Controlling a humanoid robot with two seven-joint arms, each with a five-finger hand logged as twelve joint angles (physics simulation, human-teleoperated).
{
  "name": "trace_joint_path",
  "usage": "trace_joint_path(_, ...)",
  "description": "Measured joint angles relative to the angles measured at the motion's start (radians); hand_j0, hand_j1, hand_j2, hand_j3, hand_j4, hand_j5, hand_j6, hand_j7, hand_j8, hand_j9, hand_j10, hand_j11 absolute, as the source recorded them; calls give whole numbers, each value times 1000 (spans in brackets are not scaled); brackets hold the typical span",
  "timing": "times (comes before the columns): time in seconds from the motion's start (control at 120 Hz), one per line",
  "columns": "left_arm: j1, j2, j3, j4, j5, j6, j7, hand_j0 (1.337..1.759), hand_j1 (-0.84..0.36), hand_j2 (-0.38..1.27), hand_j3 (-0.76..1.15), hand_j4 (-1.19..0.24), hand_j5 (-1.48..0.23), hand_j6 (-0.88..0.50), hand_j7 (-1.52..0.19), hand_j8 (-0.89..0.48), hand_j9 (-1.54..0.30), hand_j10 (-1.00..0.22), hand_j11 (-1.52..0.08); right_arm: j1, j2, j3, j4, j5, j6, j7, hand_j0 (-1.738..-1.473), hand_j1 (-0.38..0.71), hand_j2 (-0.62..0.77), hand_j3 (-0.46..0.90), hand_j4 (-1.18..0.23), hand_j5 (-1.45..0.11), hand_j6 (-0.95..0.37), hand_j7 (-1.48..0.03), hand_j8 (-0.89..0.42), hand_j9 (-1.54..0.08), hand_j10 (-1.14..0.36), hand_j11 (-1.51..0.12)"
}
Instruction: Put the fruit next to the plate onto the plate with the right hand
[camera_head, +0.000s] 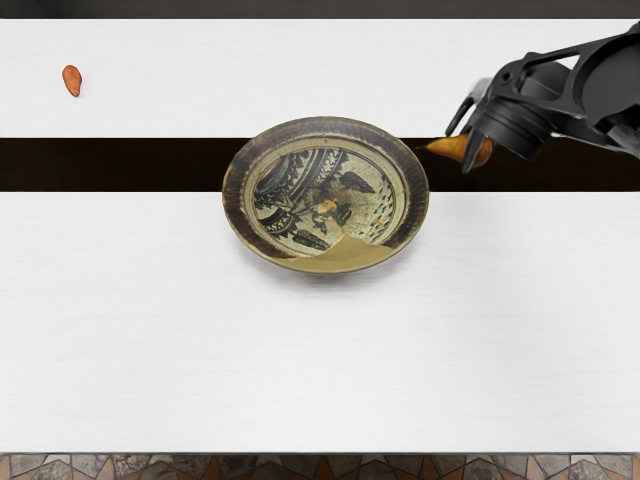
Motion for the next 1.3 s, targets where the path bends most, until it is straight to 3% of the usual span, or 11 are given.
trace_joint_path(0.417, 0, 0, 0, 0, 0, 0, 0, 1658, 349, 0, 0, -1, 0, -1, 0, -1, 0, 0, 0, 112, 117, 15, 29, 133, 0, 0, -1658, 338, 329, 1, -680, -952, -457, -914, -392, -944, -521, -959)
trace_joint_path(0.833, 0, 0, 0, 0, 0, 0, 0, 1658, 349, 0, 0, -1, 0, -1, 0, -1, 0, -1, 0, 137, 212, 74, 25, 186, 2, 1, -1658, 394, 413, 1, -678, -965, -437, -919, -380, -943, -518, -960)
trace_joint_path(1.217, 0, 0, 0, 0, 0, 0, 0, 1658, 349, 0, 0, -1, 0, -1, 0, -1, 0, -1, 0, 138, 247, 102, 15, 186, 8, 0, -1658, 324, 360, 1, -688, -939, -492, -914, -439, -942, -586, -951)
trace_joint_path(1.3, 0, 0, 0, 0, 0, 0, 0, 1658, 349, 0, 0, -1, 0, -1, 0, -1, 0, -1, 0, 138, 249, 102, 6, 193, 6, 0, -1658, 150, 237, 0, -504, -685, -373, -668, -335, -686, -436, -693)
